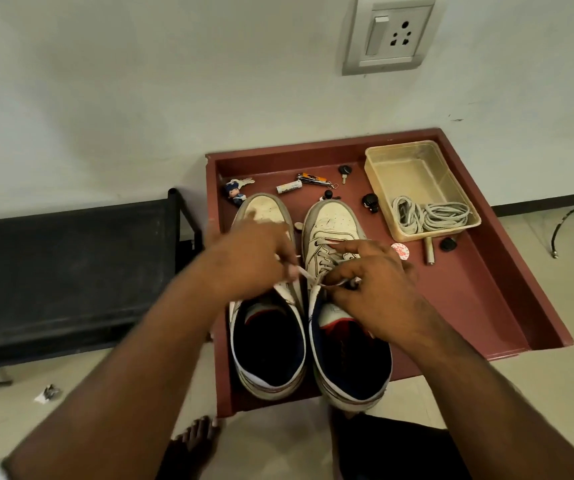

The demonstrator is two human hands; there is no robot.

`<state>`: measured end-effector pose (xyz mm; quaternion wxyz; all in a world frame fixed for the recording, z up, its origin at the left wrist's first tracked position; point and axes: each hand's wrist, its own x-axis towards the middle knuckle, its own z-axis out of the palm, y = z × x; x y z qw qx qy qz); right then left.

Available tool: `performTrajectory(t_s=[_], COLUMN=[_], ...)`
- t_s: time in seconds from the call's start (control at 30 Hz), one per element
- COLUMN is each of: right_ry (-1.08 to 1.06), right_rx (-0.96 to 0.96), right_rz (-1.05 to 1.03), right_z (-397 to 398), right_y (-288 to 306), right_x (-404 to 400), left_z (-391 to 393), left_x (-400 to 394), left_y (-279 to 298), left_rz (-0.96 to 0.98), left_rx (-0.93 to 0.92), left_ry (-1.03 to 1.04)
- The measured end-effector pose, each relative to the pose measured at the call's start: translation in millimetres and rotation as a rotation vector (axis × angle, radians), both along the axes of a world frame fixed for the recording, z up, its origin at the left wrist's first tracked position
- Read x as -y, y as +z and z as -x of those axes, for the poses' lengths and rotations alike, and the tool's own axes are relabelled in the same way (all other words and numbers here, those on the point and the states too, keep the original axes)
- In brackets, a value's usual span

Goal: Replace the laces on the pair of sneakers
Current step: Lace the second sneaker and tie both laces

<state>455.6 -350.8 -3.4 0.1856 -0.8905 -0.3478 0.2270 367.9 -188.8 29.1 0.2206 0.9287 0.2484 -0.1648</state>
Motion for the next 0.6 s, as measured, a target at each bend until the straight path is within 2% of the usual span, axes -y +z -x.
performTrajectory(t_s=[0.07,0.13,0.23,0.33,0.37,0.4,0.47,0.53,0.6], right_ry=[-0.026,-0.046,-0.075,-0.118,-0.126,-0.143,-0.209,-0.267,-0.29], right_rx=[-0.008,-0.008,-0.053,-0.082,-0.084,-0.096,-0.137,-0.12,-0.079], right_rz=[0.006,0.002,-0.047,-0.031,-0.012,0.002,-0.009,-0.035,-0.058], right_z=[-2.8,-5.2,-4.4,-1.1,-0.9,-0.5,2.3,7.5,11.5], right_y=[3.5,4.4,4.4,10.2,12.9,15.7,17.1,13.1,8.5], right_x=[1.9,4.5,5.9,9.7,10.3,10.3,10.0,10.9,11.9], left_z=[23.8,54.3,73.9,36.9,20.8,6.9,-7.7,-10.3,-9.3], left_x=[-45.1,-74.5,-68.7,-29.7,-16.3,-5.7,11.0,17.4,17.9], left_y=[22.0,47.0,57.2,44.5,37.9,28.0,4.1,-13.0,-15.9], left_rz=[0.037,0.052,0.019,-0.256,-0.257,-0.218,-0.143,-0.11,-0.091], left_rx=[0.044,-0.065,-0.116,0.099,0.146,0.135,-0.03,-0.143,-0.167], left_ry=[0.151,0.258,0.359,0.331,0.289,0.219,0.124,0.1,0.111])
